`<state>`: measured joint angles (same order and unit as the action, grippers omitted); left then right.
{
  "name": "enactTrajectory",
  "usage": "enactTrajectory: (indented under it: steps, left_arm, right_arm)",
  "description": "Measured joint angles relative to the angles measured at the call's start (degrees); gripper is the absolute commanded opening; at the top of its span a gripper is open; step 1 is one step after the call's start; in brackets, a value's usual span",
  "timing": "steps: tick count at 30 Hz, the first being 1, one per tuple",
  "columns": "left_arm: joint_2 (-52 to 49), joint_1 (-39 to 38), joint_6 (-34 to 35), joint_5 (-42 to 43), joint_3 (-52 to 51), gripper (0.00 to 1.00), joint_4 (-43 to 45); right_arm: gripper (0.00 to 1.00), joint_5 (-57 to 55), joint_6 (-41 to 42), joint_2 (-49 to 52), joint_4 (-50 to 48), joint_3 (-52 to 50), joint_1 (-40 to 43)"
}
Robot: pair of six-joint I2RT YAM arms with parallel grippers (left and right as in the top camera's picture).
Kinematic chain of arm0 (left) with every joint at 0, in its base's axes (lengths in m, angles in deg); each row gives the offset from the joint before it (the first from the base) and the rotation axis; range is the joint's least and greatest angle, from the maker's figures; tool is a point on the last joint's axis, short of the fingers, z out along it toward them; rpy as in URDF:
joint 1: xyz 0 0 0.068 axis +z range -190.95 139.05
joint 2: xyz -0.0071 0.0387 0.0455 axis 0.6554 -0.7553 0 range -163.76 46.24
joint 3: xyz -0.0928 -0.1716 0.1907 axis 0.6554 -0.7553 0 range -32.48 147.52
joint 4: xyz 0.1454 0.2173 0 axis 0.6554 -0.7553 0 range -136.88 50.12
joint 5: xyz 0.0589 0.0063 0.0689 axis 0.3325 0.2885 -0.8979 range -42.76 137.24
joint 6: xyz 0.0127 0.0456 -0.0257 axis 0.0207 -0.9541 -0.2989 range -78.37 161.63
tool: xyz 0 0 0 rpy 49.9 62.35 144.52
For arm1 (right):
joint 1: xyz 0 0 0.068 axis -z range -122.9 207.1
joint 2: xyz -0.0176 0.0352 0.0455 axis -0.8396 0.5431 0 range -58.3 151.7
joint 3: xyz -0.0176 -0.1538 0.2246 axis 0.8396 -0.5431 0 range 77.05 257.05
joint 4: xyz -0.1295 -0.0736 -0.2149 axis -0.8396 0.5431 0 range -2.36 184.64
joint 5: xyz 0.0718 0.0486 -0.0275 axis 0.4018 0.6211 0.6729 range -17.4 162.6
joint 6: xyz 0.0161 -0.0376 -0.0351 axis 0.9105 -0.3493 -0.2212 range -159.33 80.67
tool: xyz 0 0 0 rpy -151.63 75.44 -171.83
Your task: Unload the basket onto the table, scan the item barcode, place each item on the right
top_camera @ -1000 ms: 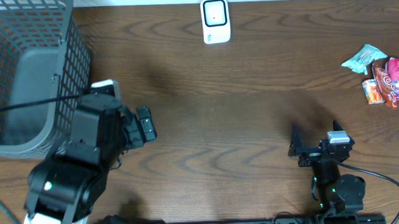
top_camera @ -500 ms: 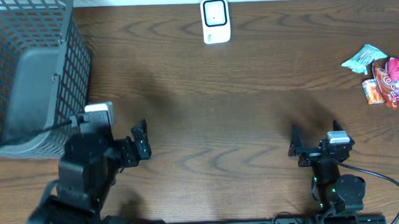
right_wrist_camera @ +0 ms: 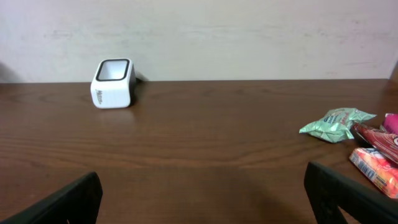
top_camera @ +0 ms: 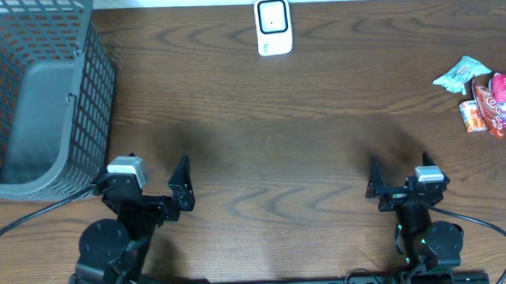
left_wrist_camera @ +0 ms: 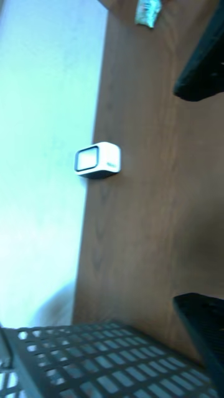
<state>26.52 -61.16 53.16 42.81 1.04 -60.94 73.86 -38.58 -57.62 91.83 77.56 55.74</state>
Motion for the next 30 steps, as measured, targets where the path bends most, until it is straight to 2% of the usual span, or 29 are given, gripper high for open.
enactTrajectory:
  steps: [9, 17, 30]
  left_arm:
    - [8.3, 3.8, -1.1, 0.0, -8.7, 0.98, 4.6]
    - [13.2, 7.1, -1.1, 0.0, -11.7, 0.98, 7.0]
    - [17.6, 11.5, -0.9, 0.0, -24.0, 0.98, 25.6]
  right_arm:
    - [0.99, 0.0, 0.0, 0.0, 0.0, 0.0, 0.0]
    - [0.99, 0.0, 0.0, 0.0, 0.0, 0.0, 0.0]
    - [0.99, 0.0, 0.0, 0.0, 0.0, 0.0, 0.0]
